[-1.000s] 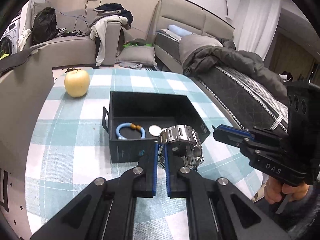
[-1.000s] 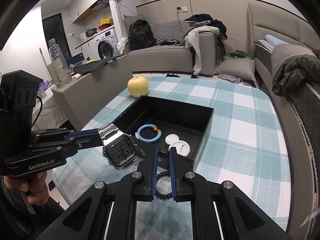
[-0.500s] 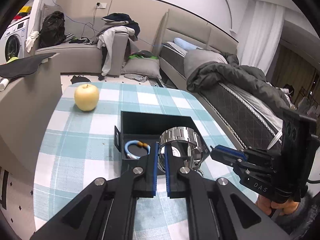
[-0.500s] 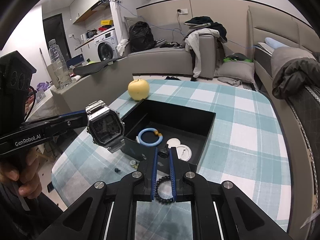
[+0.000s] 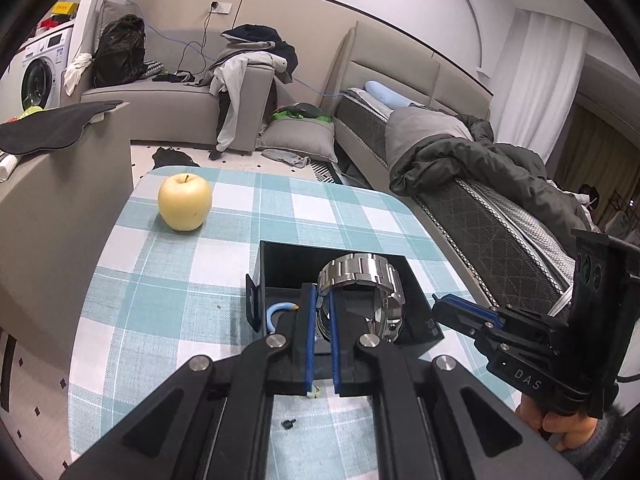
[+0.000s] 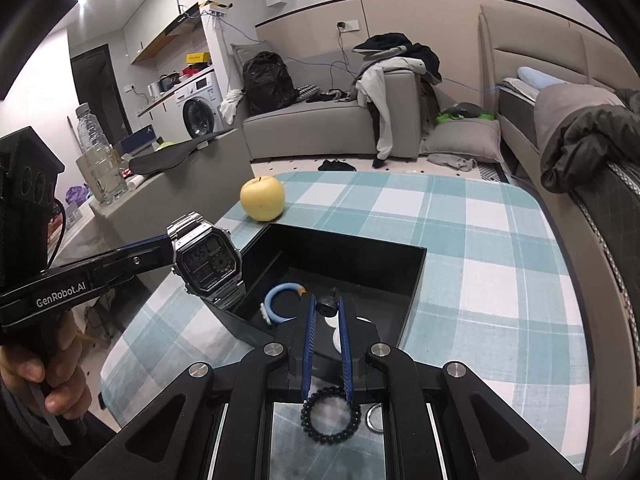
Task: Organize jewelry
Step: 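Lift the silver watch with the left tool and lower it into the box, then open the left tool to release the watch inside the box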
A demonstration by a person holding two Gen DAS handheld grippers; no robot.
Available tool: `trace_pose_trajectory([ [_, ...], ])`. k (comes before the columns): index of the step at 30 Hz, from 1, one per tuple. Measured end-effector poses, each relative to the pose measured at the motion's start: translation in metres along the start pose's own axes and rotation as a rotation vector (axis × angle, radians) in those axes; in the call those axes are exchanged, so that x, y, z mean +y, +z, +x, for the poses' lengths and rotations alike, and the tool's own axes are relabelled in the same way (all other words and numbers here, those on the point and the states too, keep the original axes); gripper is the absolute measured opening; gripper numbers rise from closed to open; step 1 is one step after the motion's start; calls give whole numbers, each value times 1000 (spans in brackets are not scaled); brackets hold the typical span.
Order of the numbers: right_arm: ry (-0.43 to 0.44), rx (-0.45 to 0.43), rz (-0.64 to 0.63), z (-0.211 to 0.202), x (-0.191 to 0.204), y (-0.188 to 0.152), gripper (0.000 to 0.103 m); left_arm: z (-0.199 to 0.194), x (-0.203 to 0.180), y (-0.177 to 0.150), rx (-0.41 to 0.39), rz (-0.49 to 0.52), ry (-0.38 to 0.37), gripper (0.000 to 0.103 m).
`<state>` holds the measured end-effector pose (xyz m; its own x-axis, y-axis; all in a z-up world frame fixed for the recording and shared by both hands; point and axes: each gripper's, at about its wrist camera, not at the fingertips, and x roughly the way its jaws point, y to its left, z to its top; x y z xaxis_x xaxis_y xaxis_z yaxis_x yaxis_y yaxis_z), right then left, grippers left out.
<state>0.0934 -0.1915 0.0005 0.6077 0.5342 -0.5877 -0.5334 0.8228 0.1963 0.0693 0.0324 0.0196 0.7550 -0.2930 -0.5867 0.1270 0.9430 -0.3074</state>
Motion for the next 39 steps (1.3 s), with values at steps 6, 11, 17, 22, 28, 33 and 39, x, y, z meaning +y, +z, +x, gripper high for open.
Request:
trace_pose_trajectory([
  [6, -19, 53, 14, 22, 1, 1, 11, 15, -3, 1, 20, 20, 31, 2],
  [11, -31, 104, 27, 38, 0, 1, 11, 29, -10, -3, 50, 68, 57, 2],
  [17, -36, 139, 49, 48, -4, 2, 11, 41, -12, -7, 87, 87, 91, 2],
  [22, -23, 153, 35, 54, 1, 5, 11, 49, -14, -10, 110, 103, 103, 2],
  [28, -19, 167, 24, 60, 4, 4, 13, 55, -17, -12, 130, 120, 126, 2],
  [33, -18, 170, 24, 60, 4, 3, 13, 58, -18, -15, 145, 115, 128, 2],
  [39, -18, 113, 8, 43, 4, 6, 18, 61, -16, -15, 178, 86, 112, 4],
])
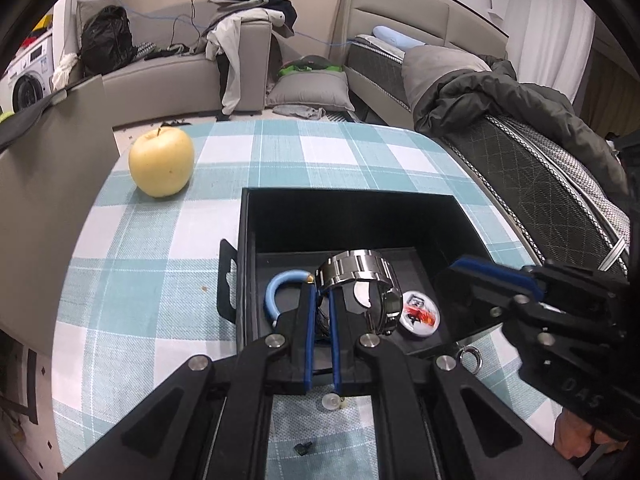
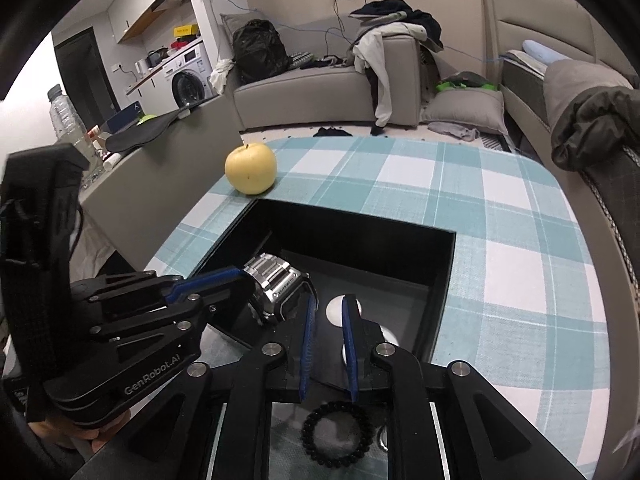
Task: Organize jewelry
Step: 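Open the left tool to release the watch inside the box, then move the right tool toward the black bead bracelet beside the box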
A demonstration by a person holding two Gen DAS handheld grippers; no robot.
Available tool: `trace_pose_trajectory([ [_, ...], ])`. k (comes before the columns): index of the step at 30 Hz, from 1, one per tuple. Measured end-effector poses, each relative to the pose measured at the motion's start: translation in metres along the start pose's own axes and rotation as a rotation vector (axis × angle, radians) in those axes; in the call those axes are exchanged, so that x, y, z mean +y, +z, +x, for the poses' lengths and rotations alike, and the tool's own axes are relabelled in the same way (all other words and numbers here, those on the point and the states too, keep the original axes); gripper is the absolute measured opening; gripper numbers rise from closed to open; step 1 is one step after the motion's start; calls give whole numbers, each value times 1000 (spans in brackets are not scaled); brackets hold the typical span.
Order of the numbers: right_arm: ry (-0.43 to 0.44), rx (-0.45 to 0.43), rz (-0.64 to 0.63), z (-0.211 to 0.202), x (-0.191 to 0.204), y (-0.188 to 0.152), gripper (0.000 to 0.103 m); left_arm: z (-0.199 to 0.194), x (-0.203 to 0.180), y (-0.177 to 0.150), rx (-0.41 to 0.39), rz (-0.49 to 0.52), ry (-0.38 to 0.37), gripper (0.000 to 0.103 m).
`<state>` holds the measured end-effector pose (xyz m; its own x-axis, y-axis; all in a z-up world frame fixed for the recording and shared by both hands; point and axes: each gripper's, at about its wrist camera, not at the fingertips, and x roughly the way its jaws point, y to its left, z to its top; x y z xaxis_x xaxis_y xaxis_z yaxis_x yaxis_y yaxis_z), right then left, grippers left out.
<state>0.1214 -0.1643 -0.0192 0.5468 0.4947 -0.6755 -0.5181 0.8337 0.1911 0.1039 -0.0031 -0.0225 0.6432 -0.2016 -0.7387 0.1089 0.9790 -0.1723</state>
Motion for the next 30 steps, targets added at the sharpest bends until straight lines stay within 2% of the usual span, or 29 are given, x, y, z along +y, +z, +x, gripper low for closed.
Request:
trace_pose_trajectory([
  [1, -3, -8, -2, -3, -1, -1, 23, 0, 0, 0, 4, -4, -2, 5],
  [5, -15, -28, -3, -13, -3, -3, 25, -7, -4, -2, -6, 4, -15, 6],
  [6, -16, -33, -3, -16, -4, -3, 30, -9, -4, -3, -6, 6, -8, 7],
  [7, -20, -39, -1, -19, -5, -4, 39, -11, -4, -3, -5, 3, 0, 8],
  [8, -23, -45, 3, -22, -7, -5, 45, -12, -3, -4, -3, -3, 3, 10],
  [10, -20, -66, 23, -30, -12, -6, 64, -17, 1, -5, 1, -28, -1, 17],
  [11, -19, -71, 32, -32, -14, -7, 70, -20, 2, -6, 1, -36, 1, 28],
  [12, -20, -72, 47, -34, -17, -8, 84, -25, 4, -7, -9, -45, 9, 34],
  [13, -24, -70, 68, -36, -20, -9, 96, -30, 7, -10, -28, -54, -2, 34],
  [14, -31, -65, 86, -37, -23, -10, 101, -34, 8, -11, -38, -59, -7, 37],
  [15, -43, -59, 106, -38, -26, -12, 103, -40, 9, -14, -48, -62, 21, 47],
  [16, -61, -55, 130, -39, -29, -16, 103, -44, 10, -15, -55, -61, 47, 53],
  [18, -87, -43, 147, -42, -32, -22, 103, -53, 12, -19, -78, -66, 58, 72],
  [21, -123, -9, 134, -42, -33, -32, 103, -59, 16, -24, -102, -85, 55, 91],
  [24, -133, 29, 120, -40, -34, -41, 103, -56, 16, -29, -91, -89, 68, 101],
  [30, -116, 130, 101, -28, -33, -56, 103, -41, 14, -41, 0, -51, 89, 101],
])
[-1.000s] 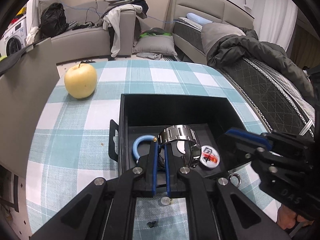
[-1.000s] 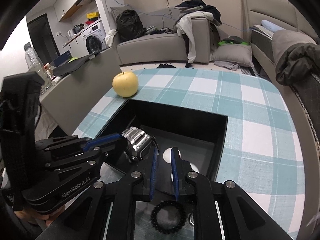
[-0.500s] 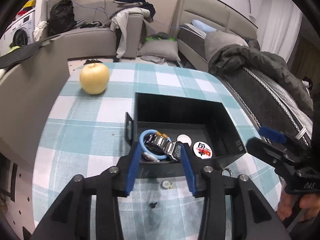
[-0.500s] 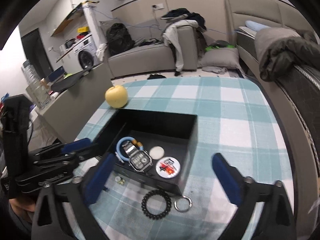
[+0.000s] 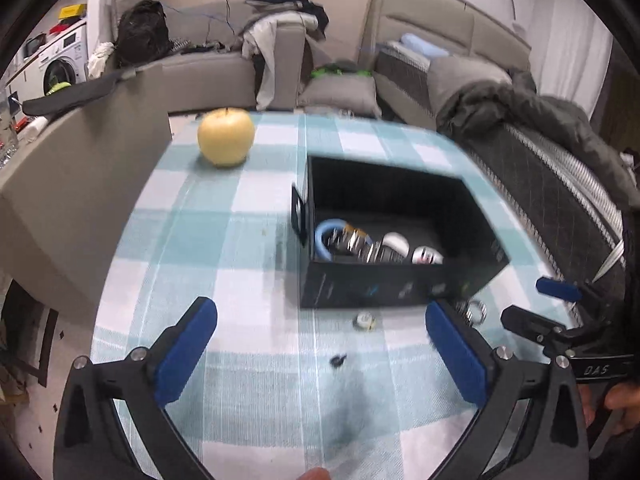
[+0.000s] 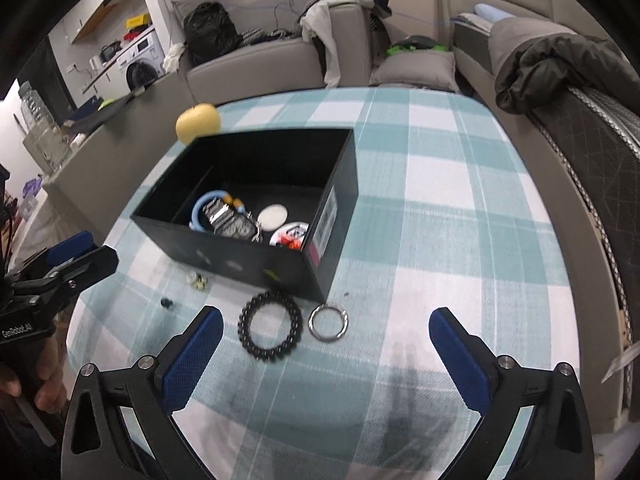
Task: Organize jewelry
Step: 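Move the right tool toward the black bead bracelet beside the box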
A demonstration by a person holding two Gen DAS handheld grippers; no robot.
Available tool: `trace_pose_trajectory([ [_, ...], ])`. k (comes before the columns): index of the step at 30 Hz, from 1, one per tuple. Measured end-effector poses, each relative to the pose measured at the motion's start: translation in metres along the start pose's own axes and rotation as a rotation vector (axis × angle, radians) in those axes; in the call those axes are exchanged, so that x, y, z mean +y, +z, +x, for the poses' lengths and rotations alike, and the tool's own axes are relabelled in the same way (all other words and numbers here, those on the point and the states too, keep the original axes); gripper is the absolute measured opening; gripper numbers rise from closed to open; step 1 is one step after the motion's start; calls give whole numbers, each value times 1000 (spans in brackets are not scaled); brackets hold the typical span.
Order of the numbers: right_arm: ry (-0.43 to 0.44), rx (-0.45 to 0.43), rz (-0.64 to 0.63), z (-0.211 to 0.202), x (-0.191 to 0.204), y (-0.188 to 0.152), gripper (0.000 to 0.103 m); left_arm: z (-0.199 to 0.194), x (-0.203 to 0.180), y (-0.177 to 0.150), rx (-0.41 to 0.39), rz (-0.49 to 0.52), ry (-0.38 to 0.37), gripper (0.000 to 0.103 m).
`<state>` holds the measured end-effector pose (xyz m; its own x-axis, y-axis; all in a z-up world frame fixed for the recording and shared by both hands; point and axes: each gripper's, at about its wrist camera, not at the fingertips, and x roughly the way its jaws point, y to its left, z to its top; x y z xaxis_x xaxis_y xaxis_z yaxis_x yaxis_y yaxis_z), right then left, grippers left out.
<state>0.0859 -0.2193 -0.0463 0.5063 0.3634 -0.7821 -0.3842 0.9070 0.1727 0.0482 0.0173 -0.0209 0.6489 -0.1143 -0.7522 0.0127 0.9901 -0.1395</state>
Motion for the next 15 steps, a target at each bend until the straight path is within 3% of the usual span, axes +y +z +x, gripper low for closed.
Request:
trace_pose_trajectory([
  [5, 81, 76, -32, 9, 11, -13, 101, 15, -1, -13, 91, 27, 26, 101],
  [7, 142, 102, -46, 12, 18, -17, 81, 19, 0, -17, 111, 29, 45, 101],
  [9, 164, 121, -70, 16, 26, -17, 71, 20, 1, -19, 124, 31, 51, 101],
  [15, 194, 105, -97, 13, 36, -15, 59, 20, 5, -25, 142, 38, 53, 101],
])
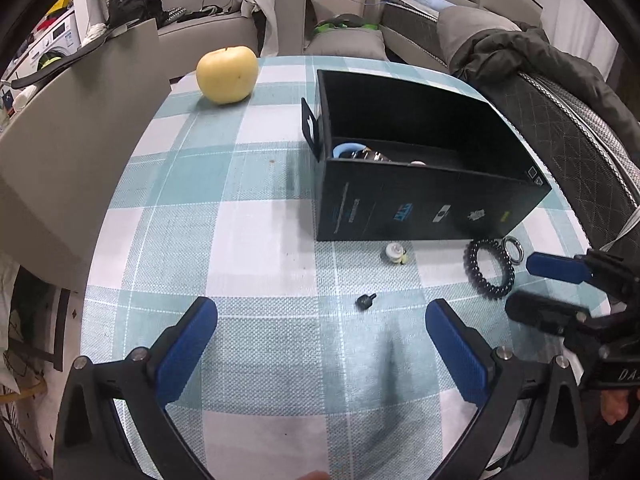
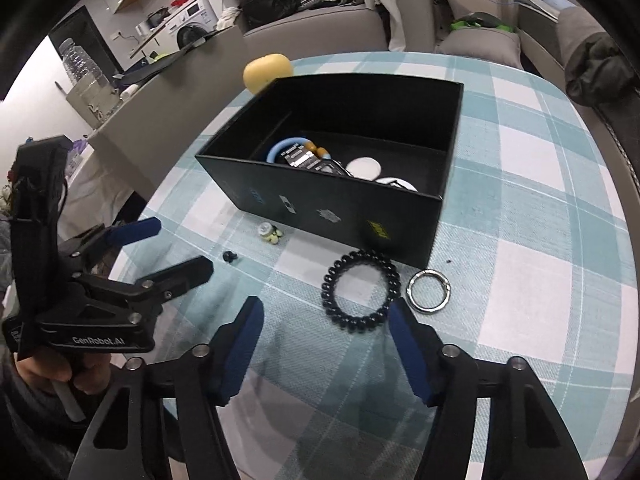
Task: Organize jewelry
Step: 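Move the right tool toward the black bead bracelet beside the box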
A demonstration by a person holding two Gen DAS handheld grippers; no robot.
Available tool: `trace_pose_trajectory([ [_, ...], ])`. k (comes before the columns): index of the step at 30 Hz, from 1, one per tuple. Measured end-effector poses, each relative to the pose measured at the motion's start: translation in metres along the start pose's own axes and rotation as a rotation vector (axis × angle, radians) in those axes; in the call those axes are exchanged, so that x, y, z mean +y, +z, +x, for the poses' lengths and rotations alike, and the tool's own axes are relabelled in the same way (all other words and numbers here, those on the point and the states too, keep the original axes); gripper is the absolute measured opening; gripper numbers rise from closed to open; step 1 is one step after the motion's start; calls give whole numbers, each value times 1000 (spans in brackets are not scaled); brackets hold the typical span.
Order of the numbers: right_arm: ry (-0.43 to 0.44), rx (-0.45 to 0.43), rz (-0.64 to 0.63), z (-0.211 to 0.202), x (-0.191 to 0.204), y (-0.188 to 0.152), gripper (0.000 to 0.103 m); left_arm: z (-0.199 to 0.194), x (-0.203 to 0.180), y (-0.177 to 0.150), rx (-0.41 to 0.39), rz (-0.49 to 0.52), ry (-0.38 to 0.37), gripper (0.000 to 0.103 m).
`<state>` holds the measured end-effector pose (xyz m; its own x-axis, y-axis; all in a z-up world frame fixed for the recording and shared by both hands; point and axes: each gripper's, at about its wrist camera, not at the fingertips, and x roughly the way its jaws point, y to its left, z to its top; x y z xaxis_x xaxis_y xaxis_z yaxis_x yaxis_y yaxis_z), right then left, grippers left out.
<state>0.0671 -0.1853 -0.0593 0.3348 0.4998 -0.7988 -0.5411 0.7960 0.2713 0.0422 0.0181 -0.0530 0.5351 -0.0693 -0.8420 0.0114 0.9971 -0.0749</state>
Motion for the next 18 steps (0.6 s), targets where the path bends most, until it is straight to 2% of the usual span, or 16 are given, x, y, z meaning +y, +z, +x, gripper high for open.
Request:
trace_pose_trajectory([
  [2, 9, -4, -3, 0, 3, 2, 57, 1, 1, -2, 7, 6, -15, 99],
  [4, 17, -1, -3, 2, 5, 5, 49, 2, 0, -3, 17, 17, -28, 91],
  [6, 8, 11, -16, 8, 9, 8, 46, 6, -2, -5, 32, 42, -33, 75],
  [8, -1, 23, -25, 14, 12, 9, 41, 8, -4, -6, 35, 58, -27, 62],
  [9, -3, 31, -32, 16, 14, 9, 39, 9, -5, -7, 35, 69, -32, 59],
  [13, -31, 45, -54, 22, 18, 9, 36, 9, -9, -9, 31, 95, -35, 56],
  [15, -44, 54, -54, 26, 17, 9, 34, 10, -10, -9, 35, 105, -37, 49],
  [18, -63, 58, -55, 31, 15, 9, 30, 12, -8, -9, 43, 92, -33, 49],
])
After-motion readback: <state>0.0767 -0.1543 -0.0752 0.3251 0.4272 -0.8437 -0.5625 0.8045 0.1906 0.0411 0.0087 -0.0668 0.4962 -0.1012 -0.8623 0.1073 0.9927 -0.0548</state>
